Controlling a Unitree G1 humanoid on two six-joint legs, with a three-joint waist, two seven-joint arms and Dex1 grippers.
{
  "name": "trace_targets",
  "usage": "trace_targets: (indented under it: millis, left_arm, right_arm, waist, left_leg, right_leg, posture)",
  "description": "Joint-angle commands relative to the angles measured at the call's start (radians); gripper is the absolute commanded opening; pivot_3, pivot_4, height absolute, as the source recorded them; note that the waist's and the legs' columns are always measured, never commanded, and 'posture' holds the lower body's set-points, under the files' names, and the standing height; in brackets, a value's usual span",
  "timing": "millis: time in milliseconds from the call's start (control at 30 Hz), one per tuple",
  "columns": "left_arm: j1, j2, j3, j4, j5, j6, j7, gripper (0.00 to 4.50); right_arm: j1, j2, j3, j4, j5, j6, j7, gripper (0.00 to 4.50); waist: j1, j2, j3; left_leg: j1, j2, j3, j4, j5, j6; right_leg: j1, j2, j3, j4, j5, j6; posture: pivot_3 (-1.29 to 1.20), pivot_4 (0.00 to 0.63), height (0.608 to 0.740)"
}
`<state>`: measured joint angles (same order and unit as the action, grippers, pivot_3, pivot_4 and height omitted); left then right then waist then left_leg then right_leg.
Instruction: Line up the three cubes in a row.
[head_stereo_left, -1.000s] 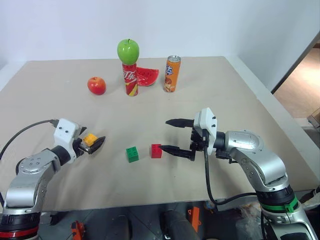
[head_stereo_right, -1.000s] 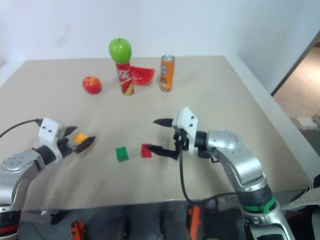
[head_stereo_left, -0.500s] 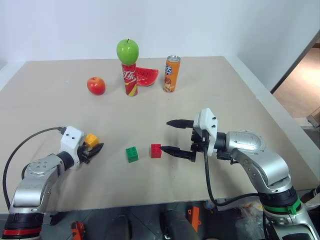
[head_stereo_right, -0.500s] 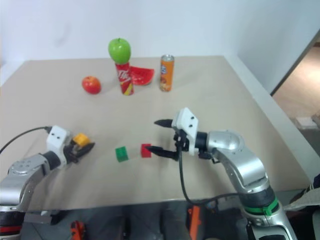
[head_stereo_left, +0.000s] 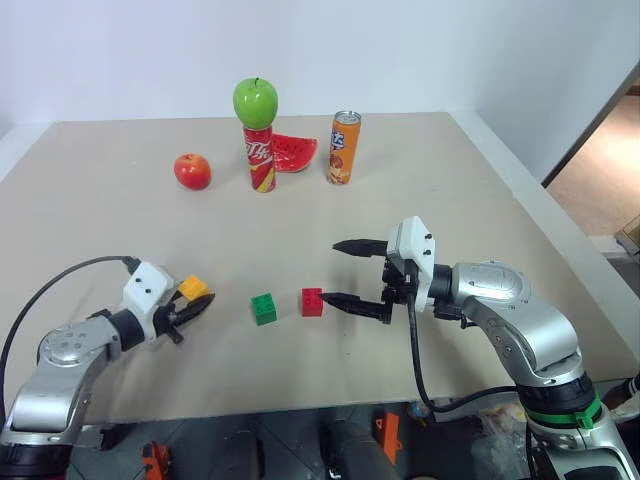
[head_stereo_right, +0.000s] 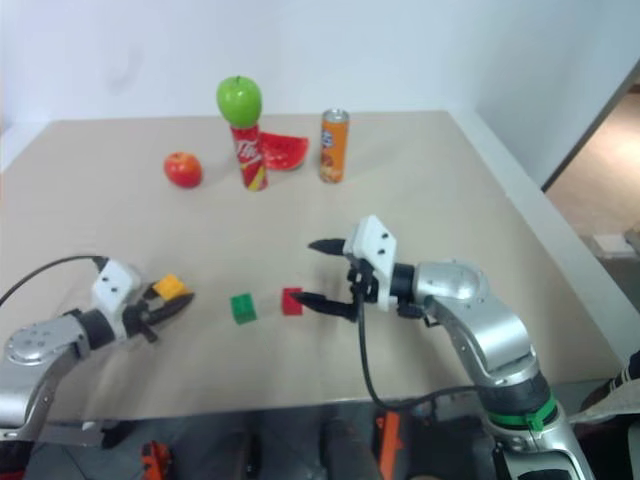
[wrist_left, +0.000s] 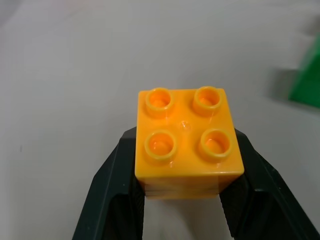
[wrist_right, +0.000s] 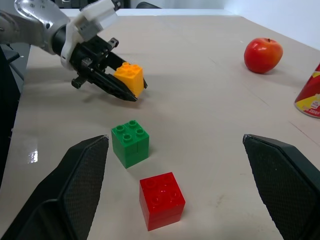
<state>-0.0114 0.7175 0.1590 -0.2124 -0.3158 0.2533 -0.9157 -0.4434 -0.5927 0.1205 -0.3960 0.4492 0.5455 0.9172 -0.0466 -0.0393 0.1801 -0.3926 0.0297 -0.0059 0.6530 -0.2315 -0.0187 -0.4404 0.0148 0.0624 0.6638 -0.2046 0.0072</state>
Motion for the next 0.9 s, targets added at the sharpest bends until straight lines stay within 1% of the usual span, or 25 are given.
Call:
trace_targets:
  millis: [33, 167, 267, 400, 567, 733, 900]
  left_arm:
    - [-0.030, 0.074, -0.016, 0.077, -0.015, -0.117, -0.177, 1.35]
    - [-0.111, 0.122, -0.073, 0.197, -0.014, -0.177, -0.327, 1.35]
    - [-0.181, 0.108, -0.115, 0.270, -0.011, -0.191, -0.376, 1.35]
    - [-0.233, 0.082, -0.165, 0.319, 0.004, -0.220, -0.409, 1.35]
    - [-0.256, 0.068, -0.200, 0.341, 0.016, -0.242, -0.431, 1.35]
    - [-0.265, 0.073, -0.205, 0.368, 0.027, -0.273, -0.455, 1.35]
    - [-0.253, 0.083, -0.180, 0.376, 0.021, -0.282, -0.457, 1.35]
  right_arm:
    - [-0.026, -0.003, -0.008, -0.002, 0.006, -0.021, 0.013, 4.50]
    - [-0.034, -0.006, -0.007, 0.016, -0.002, -0.036, 0.026, 4.50]
    - [-0.039, -0.011, -0.001, 0.029, -0.007, -0.049, 0.044, 4.50]
    - [-0.045, -0.017, 0.008, 0.042, -0.012, -0.067, 0.071, 4.50]
    - [-0.055, -0.023, 0.020, 0.060, -0.024, -0.082, 0.102, 4.50]
    - [-0.066, -0.025, 0.031, 0.085, -0.030, -0.088, 0.127, 4.50]
    - [-0.075, -0.023, 0.032, 0.104, -0.033, -0.096, 0.143, 4.50]
  waist:
    - [0.000, 0.000, 0.000]
    - [0.000, 0.000, 0.000]
    - [0.000, 0.000, 0.000]
    - [0.000, 0.000, 0.000]
    - [-0.001, 0.000, 0.000]
    - [0.000, 0.000, 0.000]
    - [0.000, 0.000, 0.000]
  left_leg:
    - [0.000, 0.000, 0.001, 0.000, 0.000, 0.000]
    - [0.000, 0.000, 0.001, 0.000, 0.000, 0.000]
    - [-0.001, 0.000, 0.001, 0.000, 0.000, 0.000]
    - [-0.002, 0.000, 0.001, 0.000, 0.000, 0.000]
    - [-0.002, 0.001, 0.001, 0.000, -0.001, 0.001]
    - [-0.002, 0.001, 0.000, 0.000, -0.001, 0.001]
    - [-0.002, 0.001, 0.000, 0.000, -0.001, 0.001]
  right_leg:
    - [0.000, 0.000, 0.000, 0.000, 0.000, 0.000]
    - [-0.001, 0.000, 0.000, 0.000, 0.000, -0.001]
    - [-0.001, 0.000, 0.000, 0.000, -0.001, -0.001]
    - [-0.001, 0.000, 0.000, 0.000, -0.001, 0.000]
    - [-0.001, 0.001, 0.000, 0.000, 0.001, 0.003]
    - [-0.001, 0.001, -0.001, 0.000, 0.000, 0.002]
    - [-0.001, 0.001, 0.000, 0.000, 0.001, 0.003]
  posture:
    - [0.00, 0.150, 0.740]
    - [0.00, 0.150, 0.740]
    - [0.00, 0.150, 0.740]
    - [0.00, 0.150, 0.740]
    - [0.00, 0.150, 0.740]
    - [0.00, 0.150, 0.740]
    - [0.00, 0.150, 0.740]
